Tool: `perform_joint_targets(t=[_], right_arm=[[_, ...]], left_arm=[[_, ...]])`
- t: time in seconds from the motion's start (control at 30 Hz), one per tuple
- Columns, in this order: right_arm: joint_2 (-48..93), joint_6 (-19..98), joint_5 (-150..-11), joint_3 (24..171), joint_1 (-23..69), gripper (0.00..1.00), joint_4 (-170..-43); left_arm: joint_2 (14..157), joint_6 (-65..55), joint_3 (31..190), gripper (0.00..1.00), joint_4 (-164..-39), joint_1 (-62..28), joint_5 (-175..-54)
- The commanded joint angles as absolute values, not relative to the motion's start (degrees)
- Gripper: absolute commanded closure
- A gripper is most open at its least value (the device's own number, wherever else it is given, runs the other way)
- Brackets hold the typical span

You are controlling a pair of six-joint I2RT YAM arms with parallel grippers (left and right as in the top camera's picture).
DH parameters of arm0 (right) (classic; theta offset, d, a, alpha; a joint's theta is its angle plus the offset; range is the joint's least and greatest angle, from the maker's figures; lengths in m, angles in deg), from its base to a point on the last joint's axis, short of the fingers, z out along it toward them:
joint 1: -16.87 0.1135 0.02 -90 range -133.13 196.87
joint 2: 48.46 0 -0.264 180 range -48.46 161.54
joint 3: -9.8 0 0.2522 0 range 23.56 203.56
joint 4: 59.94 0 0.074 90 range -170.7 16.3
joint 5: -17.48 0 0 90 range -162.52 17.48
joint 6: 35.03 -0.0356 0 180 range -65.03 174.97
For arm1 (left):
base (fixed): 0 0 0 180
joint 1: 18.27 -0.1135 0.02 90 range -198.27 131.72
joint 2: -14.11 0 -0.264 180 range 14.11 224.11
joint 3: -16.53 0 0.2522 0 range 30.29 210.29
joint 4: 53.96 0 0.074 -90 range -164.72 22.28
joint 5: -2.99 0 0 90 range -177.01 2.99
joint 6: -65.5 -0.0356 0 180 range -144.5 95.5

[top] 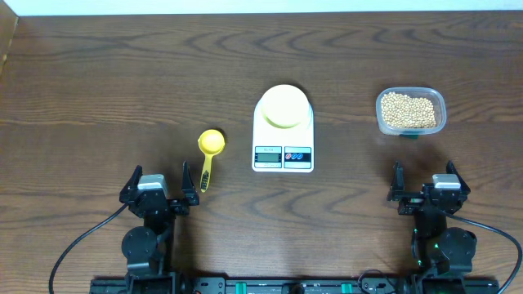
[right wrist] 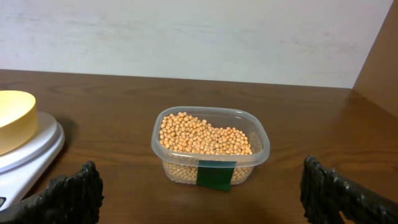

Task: Scoop item into bowl and weigh 50g on scale
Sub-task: 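Move the left gripper toward the yellow scoop handle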

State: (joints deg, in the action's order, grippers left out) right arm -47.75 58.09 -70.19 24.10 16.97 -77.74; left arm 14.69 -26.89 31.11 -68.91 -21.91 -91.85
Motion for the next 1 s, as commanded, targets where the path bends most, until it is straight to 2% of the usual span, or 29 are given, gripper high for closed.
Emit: perform_joint_targets(t=[0.0,0.13,0.33,0.4,0.6,0.8,0.87,0.97], right_arm=[[-48.1,57.1,-70.3,23.9,16.4,0.01,-77.8],[-48.1,57.1,-70.3,23.9,16.4,0.01,-77.8],[-48.1,57.1,-70.3,23.9,16.4,0.01,-77.8],[-48.1,57.1,-70.3,23.9,16.4,0.01,-77.8],[-48.1,57.1,-70.3,23.9,16.4,0.01,-77.8],[-48.1,57.1,-70.3,23.9,16.4,0.01,-77.8],[-48.1,57.1,-70.3,23.9,16.4,0.01,-77.8],[-48.1,57.1,-70.3,23.9,16.4,0.01,-77.8]], left_arm=[[14.3,-25.9,30.6,0.02,-71.2,-21.7,-95.7],[14.3,-24.2,30.6,0.02,-70.7,-21.7,-97.0],[14.3,-24.2,30.6,0.02,-64.1,-21.7,-115.4],[14.3,-23.4,30.6,0.02,-61.7,-21.7,-117.1],[14.3,-21.0,33.5,0.02,-56.4,-21.7,-116.9],[15.6,-21.1,39.8,0.02,-56.9,-21.7,-114.5],[17.2,-21.2,43.3,0.02,-59.4,-21.8,-113.0],[23.1,-21.3,52.2,0.02,-69.8,-21.8,-111.7]])
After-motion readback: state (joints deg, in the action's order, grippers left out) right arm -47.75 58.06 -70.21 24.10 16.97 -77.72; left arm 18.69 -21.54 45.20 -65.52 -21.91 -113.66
